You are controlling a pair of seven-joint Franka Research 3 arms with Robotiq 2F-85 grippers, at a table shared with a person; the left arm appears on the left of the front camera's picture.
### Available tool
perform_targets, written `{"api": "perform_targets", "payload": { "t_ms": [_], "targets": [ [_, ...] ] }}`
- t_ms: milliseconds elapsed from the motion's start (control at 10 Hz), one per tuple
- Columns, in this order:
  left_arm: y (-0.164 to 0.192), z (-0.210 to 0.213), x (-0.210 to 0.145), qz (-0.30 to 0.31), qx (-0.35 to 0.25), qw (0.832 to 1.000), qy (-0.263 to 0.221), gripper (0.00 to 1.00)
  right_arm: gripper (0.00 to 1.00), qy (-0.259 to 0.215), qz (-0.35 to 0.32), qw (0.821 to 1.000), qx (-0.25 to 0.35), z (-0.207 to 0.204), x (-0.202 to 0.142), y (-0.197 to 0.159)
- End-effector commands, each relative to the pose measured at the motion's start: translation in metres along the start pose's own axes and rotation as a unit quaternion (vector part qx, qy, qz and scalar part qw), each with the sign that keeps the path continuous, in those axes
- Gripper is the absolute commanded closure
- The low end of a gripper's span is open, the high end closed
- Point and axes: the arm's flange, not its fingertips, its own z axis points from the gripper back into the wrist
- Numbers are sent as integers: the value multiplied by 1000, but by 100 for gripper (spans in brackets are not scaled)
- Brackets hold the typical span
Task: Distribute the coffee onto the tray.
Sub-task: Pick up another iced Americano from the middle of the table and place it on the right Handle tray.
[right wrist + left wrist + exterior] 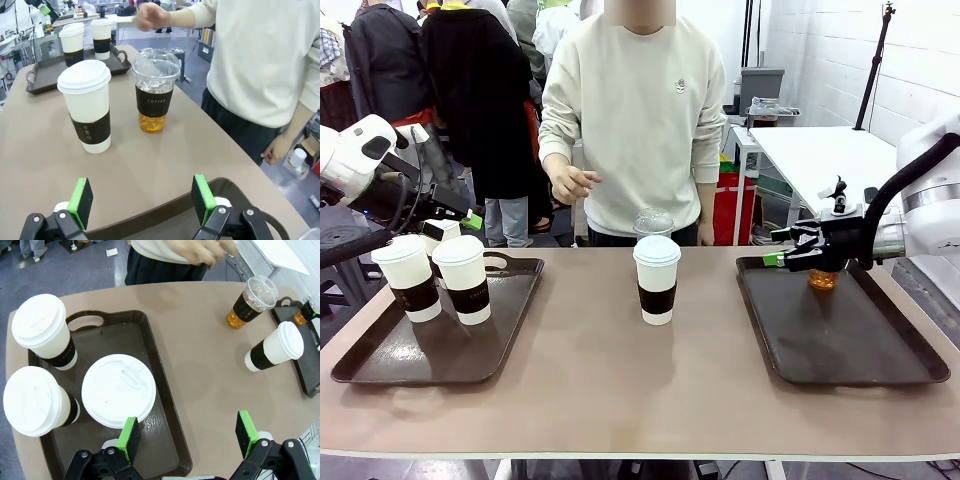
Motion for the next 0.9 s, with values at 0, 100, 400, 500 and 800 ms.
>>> {"api": "perform_targets", "payload": {
  "t_ms": [0, 100, 400, 500, 800],
  "targets": [
    [1, 0, 0, 5, -1, 1000, -2, 0, 0, -11, 0, 1000, -5, -19, -2, -15],
    [1, 0, 0, 5, -1, 1000, -2, 0, 0, -13, 0, 1000, -6, -22, -3, -18],
    [1, 0, 0, 5, -1, 1000, -2, 0, 0, -22, -1, 1000, 0, -32, 0, -22],
    [1, 0, 0, 5, -1, 1000, -2, 0, 0, -21, 9, 1000, 9, -37, 4, -21],
    [1, 0, 0, 5, -1, 1000, -2, 0, 0, -16, 5, 1000, 15, -37, 10, -21]
  ]
}}
